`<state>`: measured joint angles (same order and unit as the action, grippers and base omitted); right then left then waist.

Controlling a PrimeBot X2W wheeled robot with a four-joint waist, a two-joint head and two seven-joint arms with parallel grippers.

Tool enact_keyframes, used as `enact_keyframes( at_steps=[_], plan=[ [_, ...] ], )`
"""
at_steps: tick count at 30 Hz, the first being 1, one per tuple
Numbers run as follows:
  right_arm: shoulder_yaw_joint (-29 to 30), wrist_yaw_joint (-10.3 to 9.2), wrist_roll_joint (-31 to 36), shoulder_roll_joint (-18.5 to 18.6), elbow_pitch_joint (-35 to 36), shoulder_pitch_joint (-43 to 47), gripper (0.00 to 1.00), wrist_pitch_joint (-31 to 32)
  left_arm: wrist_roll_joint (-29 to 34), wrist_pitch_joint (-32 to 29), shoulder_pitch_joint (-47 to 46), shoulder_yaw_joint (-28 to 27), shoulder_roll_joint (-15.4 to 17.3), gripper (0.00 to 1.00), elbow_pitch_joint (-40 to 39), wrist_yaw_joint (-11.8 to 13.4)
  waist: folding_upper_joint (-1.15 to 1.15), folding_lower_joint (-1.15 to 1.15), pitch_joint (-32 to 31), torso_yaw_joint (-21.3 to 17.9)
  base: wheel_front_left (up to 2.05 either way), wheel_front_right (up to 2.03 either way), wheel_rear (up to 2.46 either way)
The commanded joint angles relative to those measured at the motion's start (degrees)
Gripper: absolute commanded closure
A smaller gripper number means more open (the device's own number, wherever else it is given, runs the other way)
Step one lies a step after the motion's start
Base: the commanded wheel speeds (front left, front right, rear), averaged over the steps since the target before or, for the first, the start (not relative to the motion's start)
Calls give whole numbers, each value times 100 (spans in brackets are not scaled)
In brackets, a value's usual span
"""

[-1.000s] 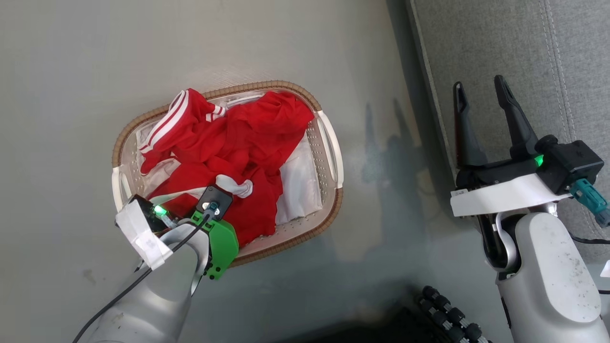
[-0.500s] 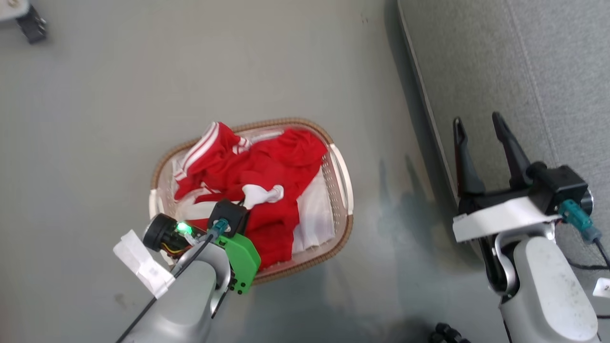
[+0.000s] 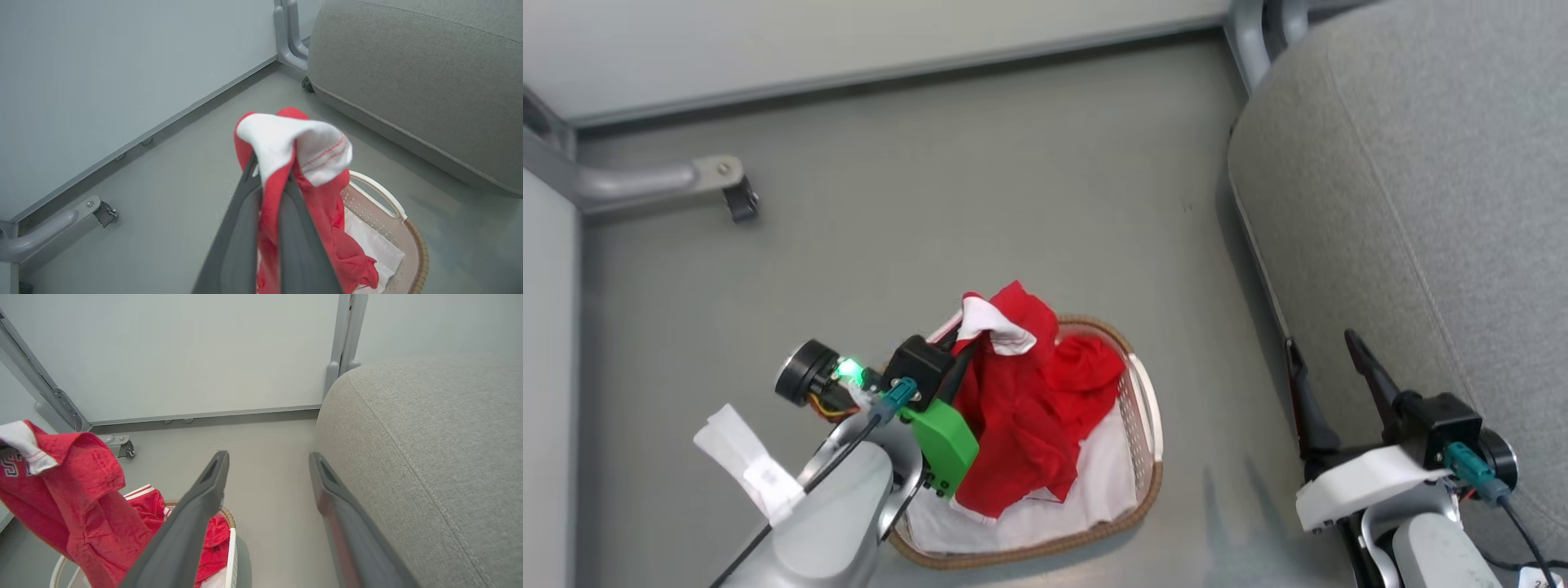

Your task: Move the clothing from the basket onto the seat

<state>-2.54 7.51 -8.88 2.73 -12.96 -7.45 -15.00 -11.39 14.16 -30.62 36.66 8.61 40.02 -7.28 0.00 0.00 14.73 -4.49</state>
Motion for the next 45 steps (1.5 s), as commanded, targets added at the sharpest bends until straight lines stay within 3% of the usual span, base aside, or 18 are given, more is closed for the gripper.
enact_keyframes(
  at_steps=[1, 12, 19, 33, 45],
  plan=[
    [-21, -4, 37, 27, -52, 154, 0, -28, -17, -101, -138, 116, 85, 100, -146, -19, 0, 0, -943, 448, 0, 0, 0],
    [-467, -4, 132, 27, -273, 251, 0, -27, -698, -1335, -1297, 867, 838, 100, -1670, -23, 0, 0, -1423, 468, 0, 0, 0],
    [-737, -4, 164, 28, -325, -173, 0, -28, -893, -1836, -1975, 1027, 1129, 100, -2098, -24, 0, 0, -1448, 364, 0, 0, 0],
    [-1913, -4, -4, 27, -542, -1248, 0, -28, -1118, -1934, -2305, 1043, 982, 100, -2195, -11, 0, 0, -1493, 381, 0, 0, 0],
    [-2792, -4, 68, 28, -1864, -2438, 0, -27, -1117, -1780, -2416, 1146, 788, 100, -2267, 11, 0, 0, -1491, 504, 0, 0, 0]
  ],
)
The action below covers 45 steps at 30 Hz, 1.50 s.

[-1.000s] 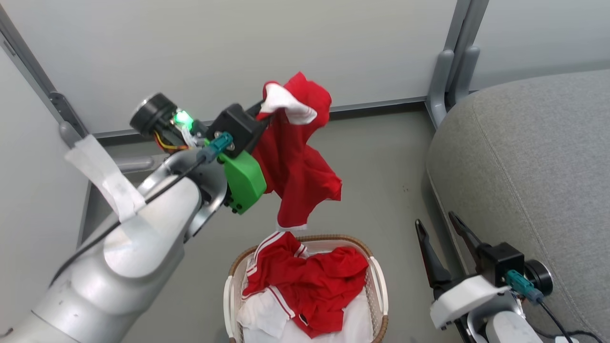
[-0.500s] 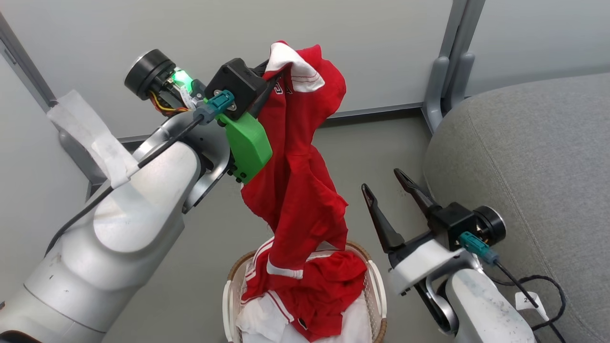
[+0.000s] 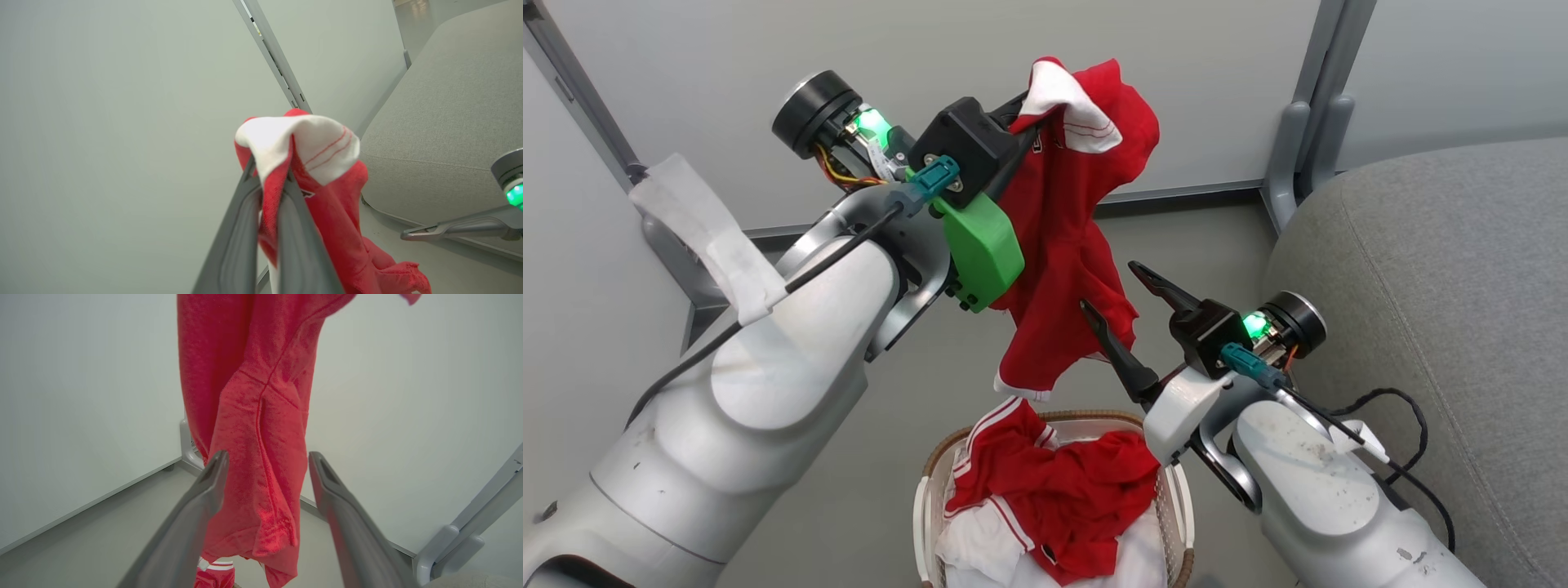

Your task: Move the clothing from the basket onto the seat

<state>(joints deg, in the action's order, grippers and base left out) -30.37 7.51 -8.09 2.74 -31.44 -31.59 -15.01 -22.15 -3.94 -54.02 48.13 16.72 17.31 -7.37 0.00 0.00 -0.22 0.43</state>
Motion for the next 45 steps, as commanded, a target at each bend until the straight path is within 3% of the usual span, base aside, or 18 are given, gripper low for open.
enact_keyframes(
  at_steps=[1, 10, 19, 20, 21, 22, 28, 35, 36, 37, 38, 45],
  plan=[
    [-65, -4, -2, 27, -207, -140, 0, -26, -39, 51, -104, 12, -56, 100, -3, 19, 0, 0, 5, 32, 0, 0, 0],
    [-817, -5, -296, 23, -1438, -727, 0, -26, -118, 199, -216, 164, -237, 100, -85, 7, 0, 0, 8, 168, 0, 0, 0],
    [-1695, -5, -1064, 25, -1858, -1095, 0, -26, -202, 223, -221, 298, -291, 100, -258, 1, 0, 0, 12, 241, 0, 0, 0],
    [-1809, -5, -1165, 23, -1881, -1157, 51, -26, -227, 222, -225, 304, -301, 100, -282, 0, 0, 0, 14, 254, 0, 0, 0],
    [-1873, -5, -1235, 23, -1910, -1208, 69, -26, -239, 218, -226, 306, -307, 100, -298, 0, 0, 0, 15, 263, 0, 0, 0],
    [-1951, -5, -1324, 24, -1941, -1244, 100, -26, -247, 215, -227, 305, -308, 100, -311, 1, 0, 0, 17, 273, 0, 0, 0],
    [-2062, -5, -1586, 25, -1933, -1359, 100, -26, -346, 171, -93, 249, -163, 100, -243, 69, 0, 0, 30, 287, 0, 0, 0],
    [-1704, -5, -1557, 24, -1891, -1262, 100, -26, -528, 255, 165, 82, 54, 100, -69, 179, 0, 0, 34, 223, 0, 0, 0],
    [-1624, -5, -1526, 24, -1868, -1242, 100, -27, -568, 298, 208, 49, 71, 62, -40, 191, 0, 0, 35, 213, 0, 0, 0],
    [-1561, -5, -1494, 24, -1849, -1225, 100, -26, -604, 327, 238, 28, 95, 39, -5, 197, 0, 0, 35, 204, 0, 0, 0],
    [-1496, -5, -1468, 24, -1818, -1207, 100, -26, -647, 367, 282, -14, 130, 0, 47, 211, 0, 0, 35, 195, 0, 0, 0],
    [-1110, -5, -1286, 24, -1555, -1093, 100, -26, -991, 503, 595, -216, 229, 0, 342, 252, 0, 0, 28, 151, 0, 0, 0]
  ],
)
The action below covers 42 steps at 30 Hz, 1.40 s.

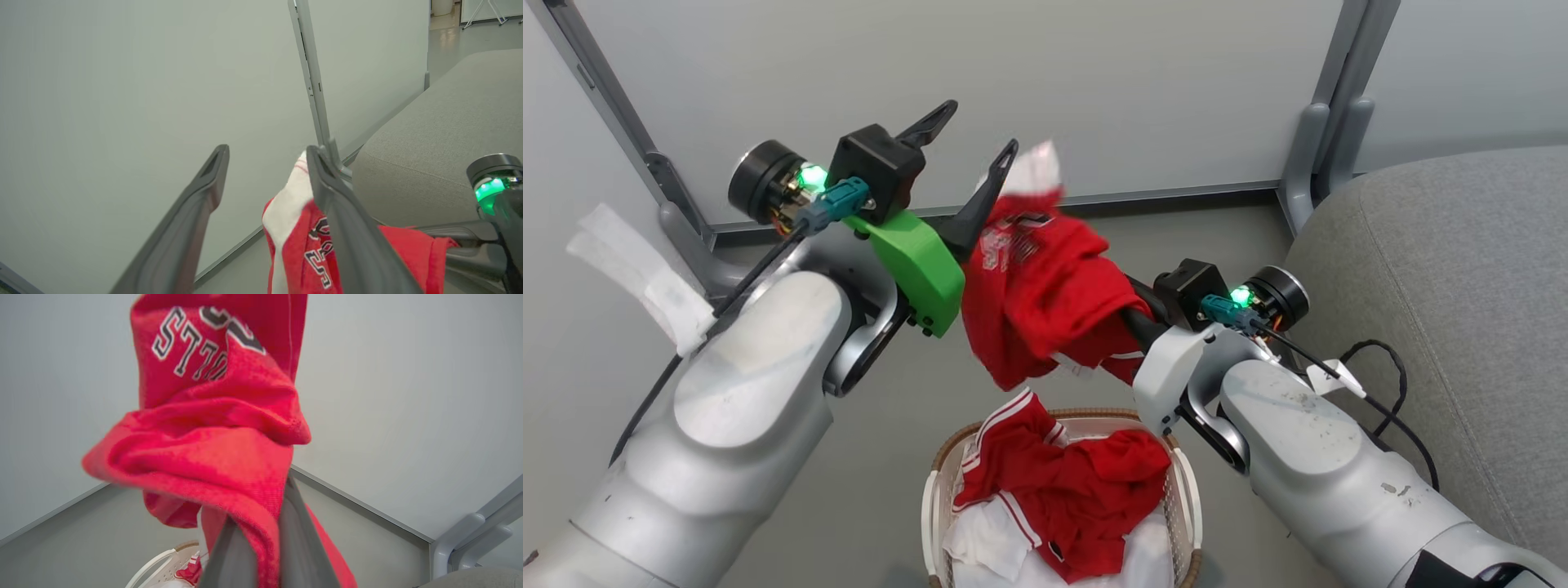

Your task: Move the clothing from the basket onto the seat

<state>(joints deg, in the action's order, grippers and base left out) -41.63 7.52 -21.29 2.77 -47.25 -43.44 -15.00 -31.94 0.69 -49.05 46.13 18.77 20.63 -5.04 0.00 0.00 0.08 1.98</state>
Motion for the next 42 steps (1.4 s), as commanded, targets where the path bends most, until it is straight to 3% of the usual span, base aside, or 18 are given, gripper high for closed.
enact_keyframes(
  at_steps=[1, 12, 21, 30, 42],
  plan=[
    [61, -6, 57, 21, 64, 100, 100, -28, -65, 45, 147, -42, 67, 0, 45, 15, 0, 0, -4, -8, 0, 0, 0],
    [699, -6, 377, 22, 239, 219, 100, -28, -234, 352, 749, -11, 173, 0, 43, 69, 0, 0, 11, -63, 0, 0, 0],
    [1607, -6, 810, 93, 501, 356, 100, -28, -321, 882, 1539, 83, 74, 0, -106, 254, 0, 0, 160, -454, 0, 0, 0],
    [2255, -6, 1197, 255, 1111, 531, 100, -28, -219, 1272, 1871, 80, -76, 0, -57, 437, 0, 0, 473, -1122, 0, 0, 0],
    [2823, -6, 1381, 313, 1990, 1060, 100, -28, -79, 1347, 1719, 224, -214, 0, 47, 398, 0, 0, 982, -2351, 0, 0, 0]
  ],
)
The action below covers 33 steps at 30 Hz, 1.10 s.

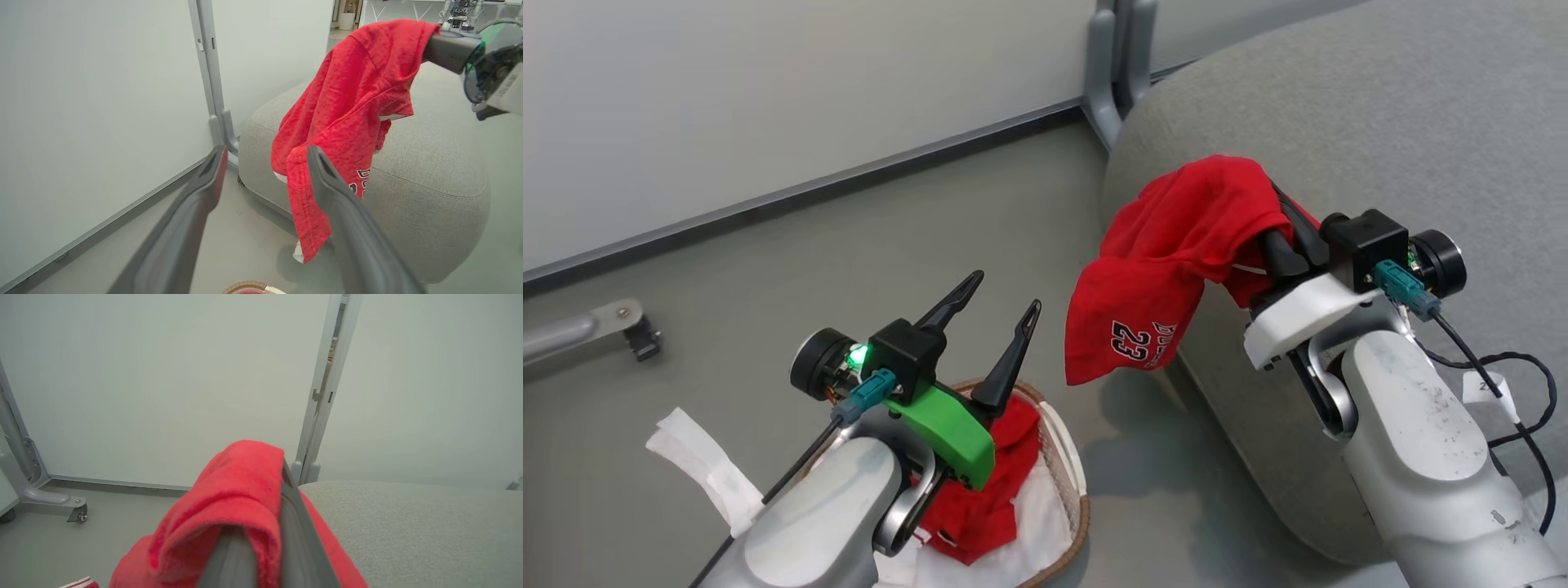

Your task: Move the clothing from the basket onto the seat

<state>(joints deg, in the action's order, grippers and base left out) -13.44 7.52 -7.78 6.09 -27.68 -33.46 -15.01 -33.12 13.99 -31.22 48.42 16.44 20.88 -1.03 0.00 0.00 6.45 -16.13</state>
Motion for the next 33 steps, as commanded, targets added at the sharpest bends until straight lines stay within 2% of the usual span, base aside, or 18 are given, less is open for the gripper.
enact_keyframes(
  at_steps=[1, 9, 15, 22, 24, 33],
  plan=[
    [51, -6, 36, -37, 120, 125, 100, -27, 47, 8, -90, 5, 25, 0, 25, -17, 0, 0, 391, -647, 0, 0, 0],
    [316, -6, 123, -144, 598, 559, 100, -27, 94, -97, -205, 104, 80, 0, -31, -42, 0, 0, 676, -1250, 0, 0, 0],
    [460, -6, 116, -207, 631, 617, 100, -27, 134, -153, -246, 168, 82, 0, -77, -10, 0, 0, 832, -1367, 0, 0, 0],
    [803, -6, 49, -167, 448, 135, 100, -27, 180, -211, -217, 240, 66, 0, -159, 87, 0, 0, 1104, -1150, 0, 0, 0],
    [832, -6, 97, -59, 379, -145, 100, -27, 218, -213, -235, 253, 94, 0, -176, 116, 0, 0, 1214, -1046, 0, 0, 0],
    [1019, -6, -227, 822, -147, -2254, 100, 198, 360, -180, -332, 220, 213, 0, -401, 320, 0, 0, 1805, -478, 0, 0, 0]
  ],
)
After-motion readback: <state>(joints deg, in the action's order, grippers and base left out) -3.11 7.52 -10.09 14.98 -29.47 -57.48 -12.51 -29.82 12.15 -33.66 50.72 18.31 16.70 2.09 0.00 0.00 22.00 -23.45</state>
